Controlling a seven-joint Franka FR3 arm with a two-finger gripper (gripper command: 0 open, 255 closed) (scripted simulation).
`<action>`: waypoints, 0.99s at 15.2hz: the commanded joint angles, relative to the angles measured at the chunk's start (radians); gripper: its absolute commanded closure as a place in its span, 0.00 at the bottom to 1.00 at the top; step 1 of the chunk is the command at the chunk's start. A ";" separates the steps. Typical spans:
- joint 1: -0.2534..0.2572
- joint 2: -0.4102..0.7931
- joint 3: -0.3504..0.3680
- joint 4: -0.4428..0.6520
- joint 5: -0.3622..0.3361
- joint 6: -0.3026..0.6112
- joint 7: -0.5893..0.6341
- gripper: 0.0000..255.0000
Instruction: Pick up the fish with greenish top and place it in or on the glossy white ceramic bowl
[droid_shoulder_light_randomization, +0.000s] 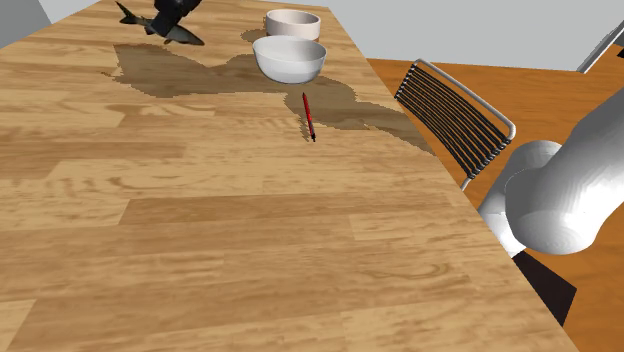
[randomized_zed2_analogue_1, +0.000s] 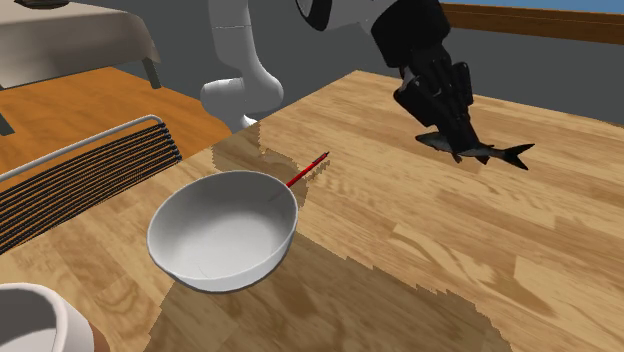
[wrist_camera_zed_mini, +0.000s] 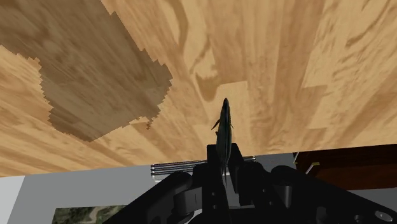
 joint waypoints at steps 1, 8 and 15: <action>-0.002 -0.004 -0.001 0.024 -0.004 -0.028 0.005 1.00; 0.006 -0.160 -0.148 -0.124 0.169 -0.074 -0.238 1.00; 0.001 -0.278 -0.300 -0.216 0.248 -0.153 -0.431 1.00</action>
